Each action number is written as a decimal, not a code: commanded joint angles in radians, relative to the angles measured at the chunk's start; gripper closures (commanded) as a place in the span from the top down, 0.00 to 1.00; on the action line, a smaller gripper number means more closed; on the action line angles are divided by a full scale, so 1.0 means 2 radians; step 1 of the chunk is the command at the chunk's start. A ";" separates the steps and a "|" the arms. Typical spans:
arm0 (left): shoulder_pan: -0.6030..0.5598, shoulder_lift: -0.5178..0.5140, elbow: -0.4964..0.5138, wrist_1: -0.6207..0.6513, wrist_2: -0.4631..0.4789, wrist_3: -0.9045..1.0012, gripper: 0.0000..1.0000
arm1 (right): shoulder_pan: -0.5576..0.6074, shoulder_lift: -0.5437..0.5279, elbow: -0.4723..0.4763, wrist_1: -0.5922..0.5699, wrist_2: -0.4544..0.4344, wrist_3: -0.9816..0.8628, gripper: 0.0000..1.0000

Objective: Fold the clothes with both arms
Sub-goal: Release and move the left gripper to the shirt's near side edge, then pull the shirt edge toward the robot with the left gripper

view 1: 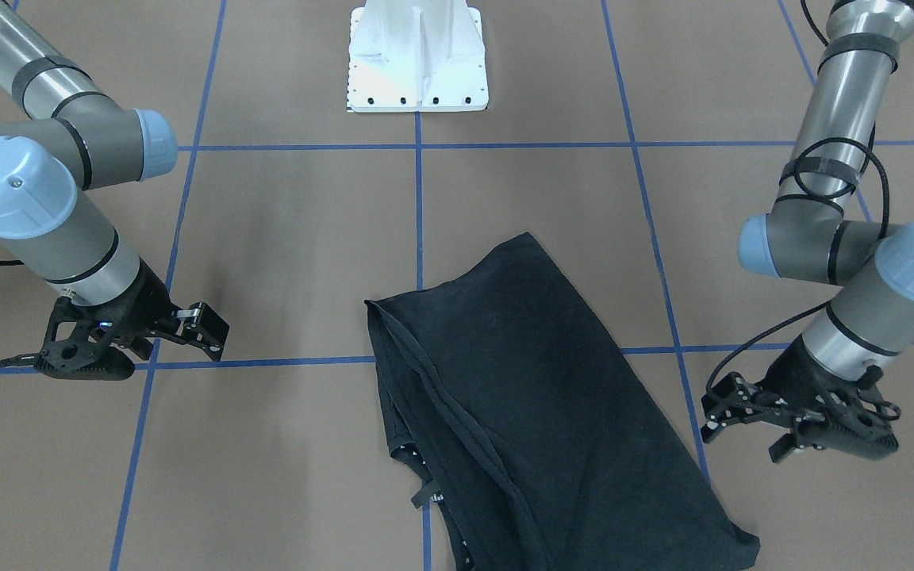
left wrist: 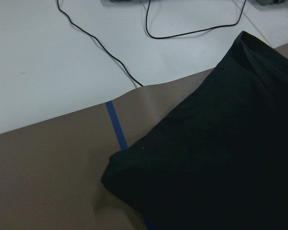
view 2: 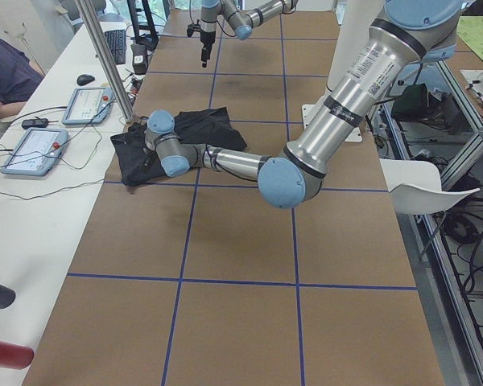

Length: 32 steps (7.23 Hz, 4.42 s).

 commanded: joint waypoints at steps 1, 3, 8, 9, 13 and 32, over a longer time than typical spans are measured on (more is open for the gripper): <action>0.065 0.089 -0.133 -0.001 0.000 -0.135 1.00 | -0.001 0.000 0.000 0.001 0.000 0.002 0.99; 0.144 0.128 -0.211 -0.003 0.047 -0.285 1.00 | -0.001 0.001 -0.001 0.001 0.000 0.002 0.99; 0.221 0.121 -0.216 -0.004 0.117 -0.411 0.99 | -0.010 0.009 -0.005 0.001 -0.001 0.032 0.99; 0.224 0.120 -0.216 -0.004 0.116 -0.421 0.97 | -0.010 0.010 -0.005 0.001 -0.001 0.032 0.99; 0.257 0.111 -0.216 -0.004 0.117 -0.467 0.82 | -0.011 0.009 -0.005 0.001 -0.001 0.032 0.99; 0.403 0.334 -0.410 -0.051 0.142 -0.325 0.91 | -0.010 0.006 -0.001 0.001 0.000 0.032 0.99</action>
